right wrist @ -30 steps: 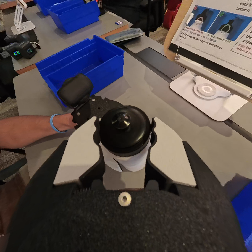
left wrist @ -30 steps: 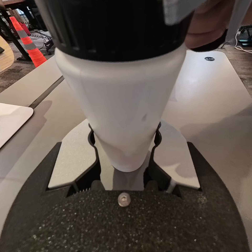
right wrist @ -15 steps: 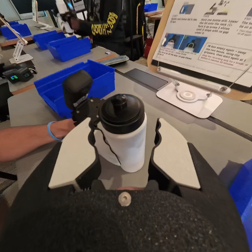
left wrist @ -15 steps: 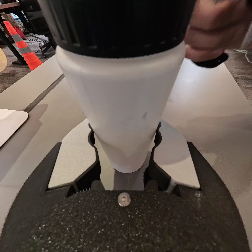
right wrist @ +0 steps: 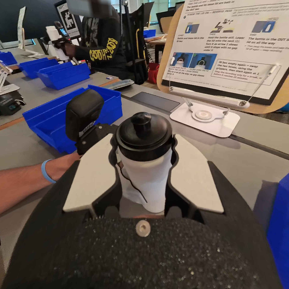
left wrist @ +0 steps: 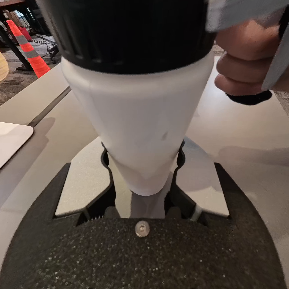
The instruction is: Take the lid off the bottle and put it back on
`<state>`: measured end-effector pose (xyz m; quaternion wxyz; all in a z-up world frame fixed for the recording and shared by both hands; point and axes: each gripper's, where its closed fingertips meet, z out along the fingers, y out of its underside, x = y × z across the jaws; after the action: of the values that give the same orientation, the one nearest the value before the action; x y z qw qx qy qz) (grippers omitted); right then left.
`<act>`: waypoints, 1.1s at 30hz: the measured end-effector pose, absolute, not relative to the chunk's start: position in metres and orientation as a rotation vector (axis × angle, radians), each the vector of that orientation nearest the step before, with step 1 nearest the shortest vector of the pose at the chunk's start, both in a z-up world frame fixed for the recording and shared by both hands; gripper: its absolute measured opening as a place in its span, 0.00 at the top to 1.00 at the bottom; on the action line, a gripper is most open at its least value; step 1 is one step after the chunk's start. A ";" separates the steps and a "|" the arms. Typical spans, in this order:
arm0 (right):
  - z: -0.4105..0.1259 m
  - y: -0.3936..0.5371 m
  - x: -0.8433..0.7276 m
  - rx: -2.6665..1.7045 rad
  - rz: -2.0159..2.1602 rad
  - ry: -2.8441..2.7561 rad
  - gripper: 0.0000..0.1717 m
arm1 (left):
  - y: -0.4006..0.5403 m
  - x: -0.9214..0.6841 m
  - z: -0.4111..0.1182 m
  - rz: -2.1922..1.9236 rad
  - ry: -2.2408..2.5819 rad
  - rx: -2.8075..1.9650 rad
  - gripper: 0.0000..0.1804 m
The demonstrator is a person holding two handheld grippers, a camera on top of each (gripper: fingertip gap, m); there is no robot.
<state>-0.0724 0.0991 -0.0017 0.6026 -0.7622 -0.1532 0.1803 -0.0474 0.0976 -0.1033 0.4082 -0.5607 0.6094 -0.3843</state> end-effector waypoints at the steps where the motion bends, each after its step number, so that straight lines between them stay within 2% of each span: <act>1: -0.001 0.100 -0.072 -1.763 0.416 -0.347 0.61 | 0.098 -0.047 -0.103 -0.972 1.533 -1.415 0.52; 5: -0.001 0.101 -0.070 -1.763 0.450 -0.351 0.60 | 0.099 -0.046 -0.104 -0.974 1.516 -1.412 0.52; 9: 0.016 0.078 -0.060 -1.743 0.539 -0.363 0.49 | 0.100 -0.046 -0.104 -0.969 1.504 -1.406 0.52; 12: 0.020 0.068 -0.048 -1.854 0.384 -0.569 0.50 | 0.102 -0.046 -0.106 -0.937 1.496 -1.398 0.52; 13: 0.022 0.070 -0.042 -1.897 0.277 -0.653 0.49 | 0.102 -0.046 -0.108 -0.927 1.493 -1.402 0.47; 14: 0.024 0.072 -0.037 -1.943 0.190 -0.741 0.47 | 0.103 -0.047 -0.108 -0.921 1.480 -1.413 0.38; 15: 0.026 0.072 -0.038 -1.981 0.151 -0.843 0.46 | 0.104 -0.048 -0.106 -0.933 1.455 -1.422 0.34; 17: 0.028 0.077 -0.046 -2.012 0.153 -0.983 0.44 | 0.102 -0.052 -0.098 -1.017 1.383 -1.447 0.33; 24: -0.038 0.103 -0.063 -2.037 0.384 -0.852 0.34 | 0.081 -0.103 -0.105 -0.975 1.244 -1.596 0.34; 25: -0.040 0.108 -0.068 -1.998 0.422 -0.792 0.36 | 0.073 -0.111 -0.107 -0.980 1.218 -1.617 0.35; 26: -0.044 0.108 -0.073 -1.973 0.459 -0.777 0.48 | 0.065 -0.119 -0.110 -0.973 1.200 -1.632 0.35; 27: -0.044 0.110 -0.073 -1.943 0.458 -0.759 0.53 | 0.056 -0.126 -0.114 -0.950 1.201 -1.649 0.38; 30: -0.039 0.105 -0.071 -1.889 0.489 -0.701 0.53 | 0.025 -0.149 -0.117 -0.895 1.169 -1.685 0.38; 33: -0.011 0.094 -0.055 -1.829 0.535 -0.643 0.53 | -0.009 -0.165 -0.112 -0.922 1.135 -1.687 0.44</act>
<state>-0.0549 0.0943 -0.0108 0.5357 -0.7680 -0.2700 0.2244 -0.1654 -0.0090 -0.1116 0.4389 -0.6791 0.4567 -0.3710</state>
